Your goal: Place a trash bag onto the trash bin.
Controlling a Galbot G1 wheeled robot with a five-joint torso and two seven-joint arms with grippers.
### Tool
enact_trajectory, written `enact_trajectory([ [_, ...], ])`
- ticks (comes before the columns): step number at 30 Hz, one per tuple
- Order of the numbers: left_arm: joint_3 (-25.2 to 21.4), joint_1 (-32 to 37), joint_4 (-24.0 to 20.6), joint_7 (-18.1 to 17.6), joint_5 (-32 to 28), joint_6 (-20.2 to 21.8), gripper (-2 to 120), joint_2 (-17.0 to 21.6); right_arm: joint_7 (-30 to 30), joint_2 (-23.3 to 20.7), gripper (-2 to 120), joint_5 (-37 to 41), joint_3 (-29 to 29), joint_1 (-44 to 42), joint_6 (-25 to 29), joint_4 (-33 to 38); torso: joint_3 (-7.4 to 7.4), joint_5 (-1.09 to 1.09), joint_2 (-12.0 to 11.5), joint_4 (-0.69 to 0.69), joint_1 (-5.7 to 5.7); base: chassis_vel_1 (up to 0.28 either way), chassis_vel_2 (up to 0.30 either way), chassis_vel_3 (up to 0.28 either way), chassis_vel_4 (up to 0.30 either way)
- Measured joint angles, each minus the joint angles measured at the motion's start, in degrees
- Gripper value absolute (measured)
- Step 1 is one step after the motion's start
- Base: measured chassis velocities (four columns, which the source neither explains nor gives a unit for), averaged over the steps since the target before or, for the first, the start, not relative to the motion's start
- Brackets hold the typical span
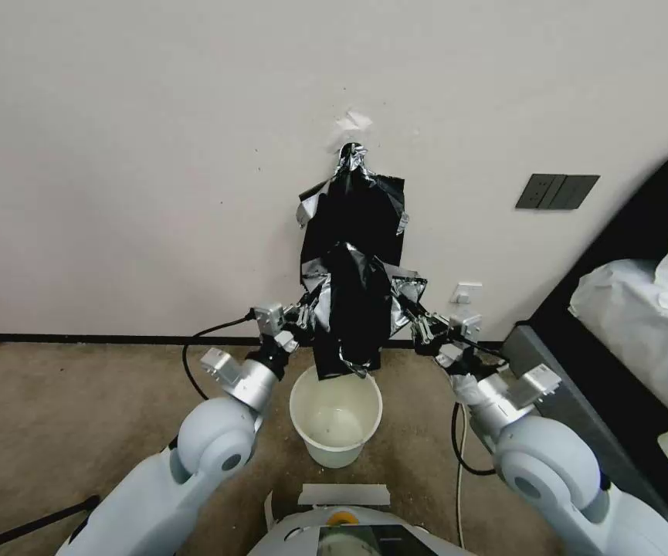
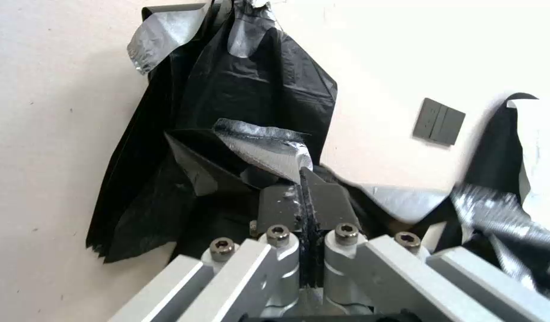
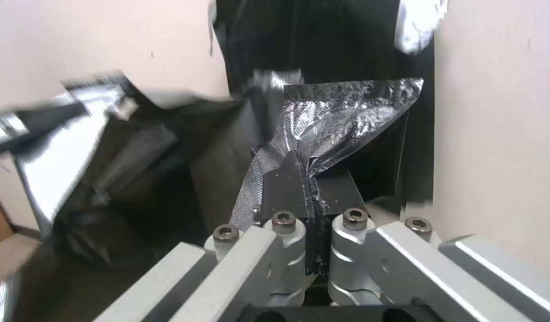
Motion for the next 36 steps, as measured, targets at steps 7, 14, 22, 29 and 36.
enact_trajectory([
  [7, -1.92, 6.06, -1.15, 0.85, 0.31, -0.51, 0, -0.34, -0.04, 1.56, 0, -0.83, -1.8, -3.56, -0.73, -0.11, 0.0, 0.0, 0.0, 0.01, 0.0, 0.0, 0.0, 0.0, 0.0],
  [14, 3.01, 6.83, 1.22, 0.68, 4.67, -0.45, 0, -2.47, -0.02, 1.98, 0, -2.38, -2.31, -6.47, -1.26, -0.19, 0.0, 0.01, 0.0, 0.0, 0.01, 0.0, 0.0, 0.0, 0.0],
  [22, 7.33, 7.16, 8.48, -0.37, 7.99, -0.2, 0, -5.4, 0.42, 4.4, 0, -4.63, -4.56, -10.17, -0.63, -0.97, 0.0, -0.01, 0.0, 0.0, 0.01, 0.0, 0.0, 0.0, 0.0],
  [29, 5.5, 10.68, 9.67, -0.89, 8.62, -0.11, 0, -5.09, 0.98, 7.39, 0, -7.71, -9.01, -9.7, 0.02, -6.03, 0.0, 0.01, 0.0, 0.0, 0.01, 0.0, 0.0, 0.0, 0.0],
  [36, 4.09, 15.48, 10.59, -0.89, 10.58, -0.12, 0, -5.47, 1.87, 9.14, 0, -10.0, -11.28, -10.1, 0.48, -9.79, 0.0, 0.0, 0.0, 0.0, 0.01, 0.0, 0.0, 0.0, 0.0],
])
